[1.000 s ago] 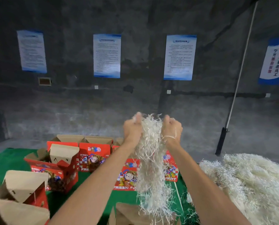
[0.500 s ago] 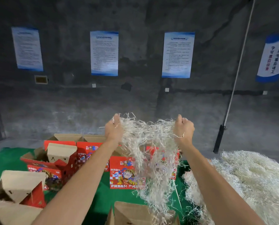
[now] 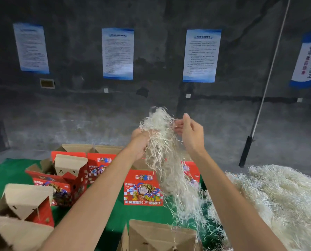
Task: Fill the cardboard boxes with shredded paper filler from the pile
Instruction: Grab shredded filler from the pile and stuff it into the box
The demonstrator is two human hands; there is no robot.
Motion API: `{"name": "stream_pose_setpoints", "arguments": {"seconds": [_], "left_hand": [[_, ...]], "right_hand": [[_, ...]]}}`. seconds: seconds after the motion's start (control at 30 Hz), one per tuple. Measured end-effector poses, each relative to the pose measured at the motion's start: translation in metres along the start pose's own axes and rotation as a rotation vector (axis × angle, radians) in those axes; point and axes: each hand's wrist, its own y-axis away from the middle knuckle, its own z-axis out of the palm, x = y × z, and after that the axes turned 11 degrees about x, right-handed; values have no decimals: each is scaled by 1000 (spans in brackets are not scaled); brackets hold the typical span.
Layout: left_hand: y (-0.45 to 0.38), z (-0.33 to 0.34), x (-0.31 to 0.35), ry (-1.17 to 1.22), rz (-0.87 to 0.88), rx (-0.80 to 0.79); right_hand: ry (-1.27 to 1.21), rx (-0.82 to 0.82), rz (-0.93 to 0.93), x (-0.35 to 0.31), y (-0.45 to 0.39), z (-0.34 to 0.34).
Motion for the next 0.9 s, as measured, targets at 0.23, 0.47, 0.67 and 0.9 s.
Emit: {"name": "stream_pose_setpoints", "arguments": {"seconds": [0.23,0.47,0.67,0.9], "left_hand": [[-11,-4,4,324,-275,149],[-1,-12,-20,318,-204,-142],[-15,-61,-38,291,-219,-189],[11,-38,-57,-41,-173,-179]], "right_hand": [[173,88,607,119,71,-27],[-559,-161,1054,140,109,-13],[-118,195,655,80,50,-13],[-472,-127,566,13,38,13]]}}
